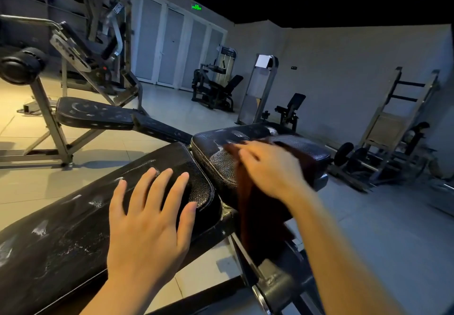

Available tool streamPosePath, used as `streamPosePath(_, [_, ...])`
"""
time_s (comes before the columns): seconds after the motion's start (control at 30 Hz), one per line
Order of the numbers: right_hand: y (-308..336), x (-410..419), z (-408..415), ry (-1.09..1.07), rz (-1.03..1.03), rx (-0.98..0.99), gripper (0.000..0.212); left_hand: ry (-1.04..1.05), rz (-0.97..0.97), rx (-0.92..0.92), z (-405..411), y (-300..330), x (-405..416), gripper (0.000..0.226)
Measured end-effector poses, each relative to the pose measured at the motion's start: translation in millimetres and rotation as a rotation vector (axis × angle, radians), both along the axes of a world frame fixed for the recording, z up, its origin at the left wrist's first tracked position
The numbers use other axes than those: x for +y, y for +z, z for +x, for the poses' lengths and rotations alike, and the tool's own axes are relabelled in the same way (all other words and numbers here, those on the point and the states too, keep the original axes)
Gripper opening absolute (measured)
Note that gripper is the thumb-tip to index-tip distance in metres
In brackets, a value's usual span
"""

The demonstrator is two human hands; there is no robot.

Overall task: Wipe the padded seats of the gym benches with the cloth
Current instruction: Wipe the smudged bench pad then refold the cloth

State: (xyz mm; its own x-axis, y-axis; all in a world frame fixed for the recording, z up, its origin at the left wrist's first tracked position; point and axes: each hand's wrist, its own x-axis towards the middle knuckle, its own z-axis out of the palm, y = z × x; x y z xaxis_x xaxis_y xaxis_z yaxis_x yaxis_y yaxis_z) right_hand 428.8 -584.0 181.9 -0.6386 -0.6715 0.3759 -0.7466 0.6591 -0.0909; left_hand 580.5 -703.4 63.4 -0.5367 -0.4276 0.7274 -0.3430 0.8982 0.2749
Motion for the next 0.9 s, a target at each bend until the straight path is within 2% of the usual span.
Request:
streamPosePath(0.1, [-30.7, -6.8, 35.0, 0.16, -0.143, 0.229, 0.038, 0.017, 0.019, -0.039, 1.8, 0.4, -2.0, 0.058])
streamPosePath(0.2, [-37.3, 12.0, 26.0, 0.158, -0.299, 0.361, 0.042, 0.023, 0.039, -0.066, 2.2, -0.2, -4.2, 0.062])
streamPosePath(0.3, [-19.8, 38.4, -9.7, -0.033, -0.267, 0.242, 0.05, 0.014, 0.042, -0.062, 1.3, 0.2, -3.5, 0.061])
streamPosePath(0.4, [6.9, 62.0, -53.9, -0.253, -0.231, 0.095, 0.038, 0.003, 0.019, -0.056, 0.5, 1.3, -2.6, 0.059])
streamPosePath(0.47, [21.2, 63.5, -69.5, -0.328, -0.248, -0.03, 0.037, -0.002, -0.006, -0.057, -0.3, 0.9, -2.2, 0.058])
streamPosePath(0.53, [24.8, 55.4, -71.9, -0.334, -0.232, -0.047, 0.036, -0.021, -0.023, -0.051, -1.0, 0.2, -2.2, 0.057])
streamPosePath(0.6, [21.1, 43.3, -58.6, -0.296, -0.151, -0.001, 0.035, -0.03, -0.035, -0.053, -1.2, -0.4, -2.3, 0.058])
streamPosePath(0.73, [-0.8, 11.1, -13.5, -0.08, -0.09, 0.096, 0.034, -0.03, -0.05, -0.09, -0.2, -0.5, -3.1, 0.062])
streamPosePath(0.9, [-37.6, -1.7, 32.7, 0.17, -0.254, 0.266, 0.041, -0.01, -0.021, -0.149, 0.6, -1.5, -5.2, 0.064])
